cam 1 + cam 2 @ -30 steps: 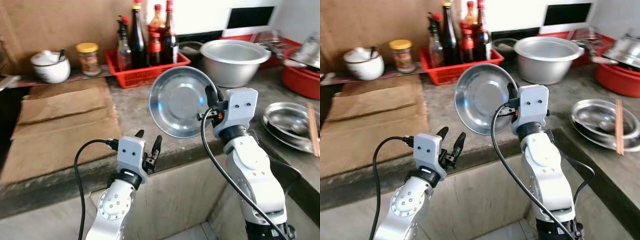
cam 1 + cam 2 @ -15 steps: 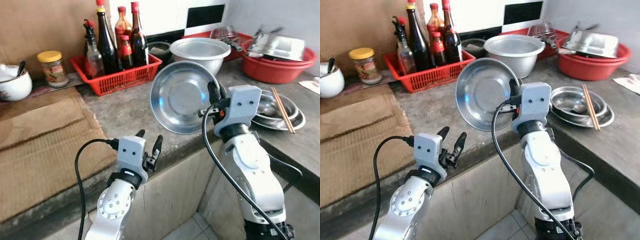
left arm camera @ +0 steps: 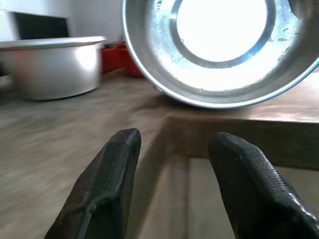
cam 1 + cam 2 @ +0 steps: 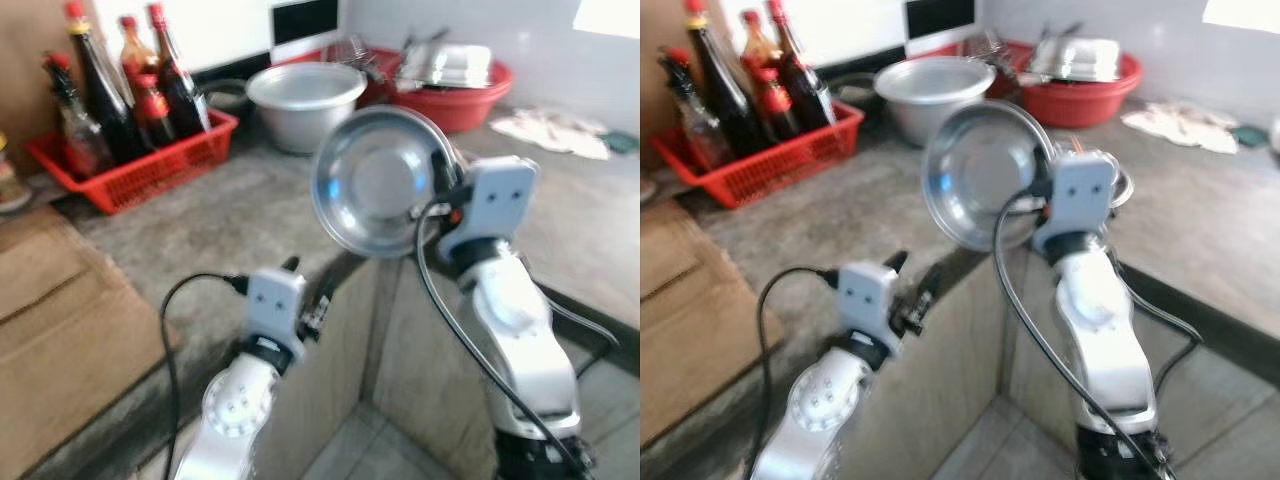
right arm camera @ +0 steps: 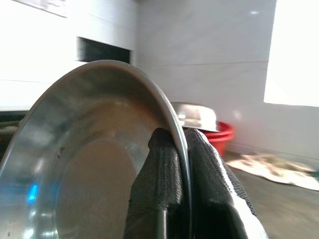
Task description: Kitchen organization
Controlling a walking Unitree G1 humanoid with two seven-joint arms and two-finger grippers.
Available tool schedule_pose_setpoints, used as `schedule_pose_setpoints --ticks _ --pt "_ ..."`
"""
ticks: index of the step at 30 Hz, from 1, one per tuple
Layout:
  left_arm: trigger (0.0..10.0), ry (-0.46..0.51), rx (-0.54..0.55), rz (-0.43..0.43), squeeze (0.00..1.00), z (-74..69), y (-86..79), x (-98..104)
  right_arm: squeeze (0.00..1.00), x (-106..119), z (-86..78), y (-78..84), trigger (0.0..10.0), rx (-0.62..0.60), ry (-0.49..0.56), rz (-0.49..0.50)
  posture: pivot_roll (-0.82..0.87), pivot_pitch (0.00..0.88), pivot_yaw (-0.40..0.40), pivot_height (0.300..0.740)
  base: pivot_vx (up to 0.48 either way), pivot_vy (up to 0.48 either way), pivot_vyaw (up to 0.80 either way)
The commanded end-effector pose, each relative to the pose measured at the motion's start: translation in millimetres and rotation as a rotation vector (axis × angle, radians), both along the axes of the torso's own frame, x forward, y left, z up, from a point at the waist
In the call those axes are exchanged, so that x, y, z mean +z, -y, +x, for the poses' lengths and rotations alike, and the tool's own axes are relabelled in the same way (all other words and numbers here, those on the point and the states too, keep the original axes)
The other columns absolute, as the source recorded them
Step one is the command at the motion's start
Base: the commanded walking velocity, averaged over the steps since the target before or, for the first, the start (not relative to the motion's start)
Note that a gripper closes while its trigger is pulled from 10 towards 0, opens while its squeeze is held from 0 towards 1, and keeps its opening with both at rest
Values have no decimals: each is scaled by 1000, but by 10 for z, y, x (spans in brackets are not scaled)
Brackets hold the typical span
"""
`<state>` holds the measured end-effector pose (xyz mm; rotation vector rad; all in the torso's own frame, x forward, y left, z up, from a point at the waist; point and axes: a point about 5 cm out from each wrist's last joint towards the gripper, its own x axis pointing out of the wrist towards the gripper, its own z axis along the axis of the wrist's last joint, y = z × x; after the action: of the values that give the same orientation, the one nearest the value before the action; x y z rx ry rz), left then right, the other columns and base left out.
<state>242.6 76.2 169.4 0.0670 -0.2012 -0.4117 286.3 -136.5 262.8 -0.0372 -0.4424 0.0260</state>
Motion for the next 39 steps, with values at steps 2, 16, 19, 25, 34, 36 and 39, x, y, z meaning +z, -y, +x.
schedule_pose_setpoints --ticks 2,16,19,25,34,36,39 --pt "10000 -8 20 -23 0 15 -25 0 0 131 -37 -42 0 14 65 6 71 54 -2 740 0 0 -750" --pt "10000 5 37 -6 0 25 -48 5 0 192 -42 -26 0 -1 88 19 70 58 -4 740 0 -35 -747" --pt "10000 4 39 -2 0 25 -46 -1 0 191 -40 -21 0 -2 88 18 69 58 -5 740 160 -416 -750" --pt "10000 -23 60 -12 0 42 -63 -27 0 187 -27 -22 0 -3 83 18 73 55 -9 740 0 -217 -747" --pt "10000 -2 41 5 0 18 -52 -19 0 113 8 -20 10000 -24 44 -19 73 45 -10 740 68 -82 -350" --pt "10000 -3 41 4 0 17 -49 -18 0 75 22 -16 10000 -25 22 -23 74 45 -11 740 304 -368 0" --pt "10000 -3 38 8 0 18 -50 -20 0 2 35 -4 10000 -21 -12 -19 73 43 -10 740 303 -369 0"
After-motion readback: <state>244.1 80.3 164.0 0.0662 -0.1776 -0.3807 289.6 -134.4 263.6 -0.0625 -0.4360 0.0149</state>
